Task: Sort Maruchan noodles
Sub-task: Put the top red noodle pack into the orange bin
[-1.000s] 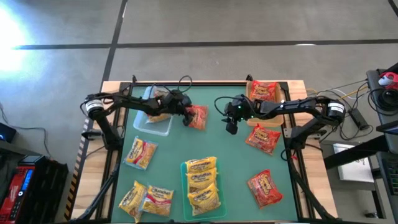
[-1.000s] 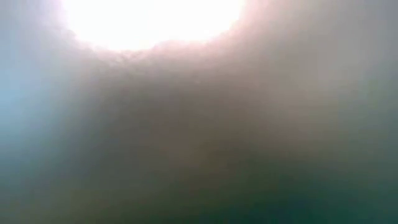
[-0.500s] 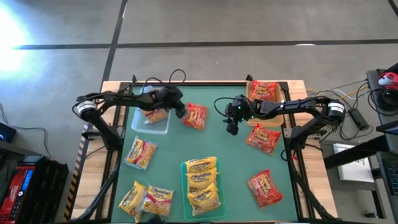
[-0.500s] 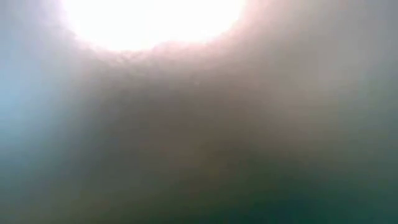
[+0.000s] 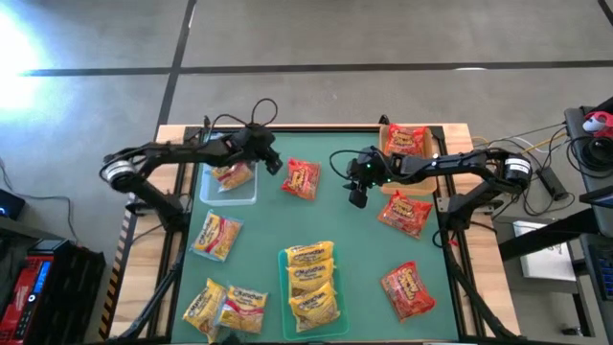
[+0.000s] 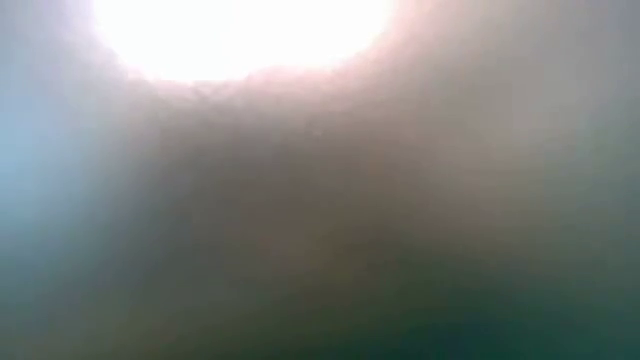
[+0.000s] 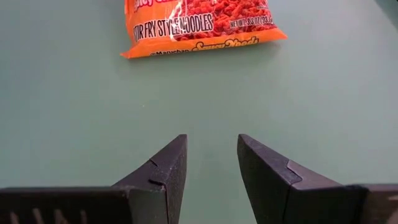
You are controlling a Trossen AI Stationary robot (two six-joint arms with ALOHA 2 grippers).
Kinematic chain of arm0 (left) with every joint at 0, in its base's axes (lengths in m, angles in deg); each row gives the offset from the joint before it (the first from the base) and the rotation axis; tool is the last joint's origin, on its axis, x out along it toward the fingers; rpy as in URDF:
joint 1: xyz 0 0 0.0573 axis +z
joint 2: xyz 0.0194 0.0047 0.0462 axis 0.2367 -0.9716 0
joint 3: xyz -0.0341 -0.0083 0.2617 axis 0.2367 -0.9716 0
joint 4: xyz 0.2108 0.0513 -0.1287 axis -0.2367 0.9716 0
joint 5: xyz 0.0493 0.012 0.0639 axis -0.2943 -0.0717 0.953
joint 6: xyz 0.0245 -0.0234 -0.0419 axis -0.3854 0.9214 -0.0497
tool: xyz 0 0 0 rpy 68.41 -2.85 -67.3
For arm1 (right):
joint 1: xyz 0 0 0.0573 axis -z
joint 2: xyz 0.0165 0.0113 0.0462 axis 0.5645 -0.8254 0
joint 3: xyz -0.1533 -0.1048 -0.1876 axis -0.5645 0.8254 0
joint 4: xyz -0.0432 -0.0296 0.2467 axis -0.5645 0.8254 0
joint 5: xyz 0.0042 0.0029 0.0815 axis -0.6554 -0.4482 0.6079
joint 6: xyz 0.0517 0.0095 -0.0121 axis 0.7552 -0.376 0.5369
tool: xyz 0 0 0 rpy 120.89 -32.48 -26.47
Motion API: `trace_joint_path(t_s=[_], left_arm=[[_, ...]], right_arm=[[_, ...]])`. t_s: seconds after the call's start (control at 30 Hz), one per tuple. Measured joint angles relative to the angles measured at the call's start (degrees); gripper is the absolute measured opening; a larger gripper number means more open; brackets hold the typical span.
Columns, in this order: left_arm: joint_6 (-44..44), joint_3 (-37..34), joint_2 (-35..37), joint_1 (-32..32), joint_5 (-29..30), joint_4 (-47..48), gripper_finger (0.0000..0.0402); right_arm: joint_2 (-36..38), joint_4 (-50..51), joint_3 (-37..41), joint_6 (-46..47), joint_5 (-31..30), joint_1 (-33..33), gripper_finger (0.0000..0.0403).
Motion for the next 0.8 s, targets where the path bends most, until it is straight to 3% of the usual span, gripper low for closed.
trace_joint_path(t_s=[0.17,0.37,0.63,0.8], left_arm=[[10.95,-0.22,8.88,-5.93,0.13,12.62,0.0223],[24.36,-0.02,15.72,-18.2,0.04,31.23,0.0223],[37.54,4.91,16.02,-29.1,-0.05,59.93,0.0223],[41.65,2.96,15.73,-29.73,-0.27,64.24,0.0223]], right_arm=[[0.0,0.01,0.0,0.0,-0.01,0.0,0.0132],[0.0,0.0,0.0,0.0,-0.02,0.0,0.0132],[0.0,-0.04,0.0,0.24,-0.03,0.0,0.0132],[0.0,-0.09,0.0,0.44,-0.07,0.0,0.0132]])
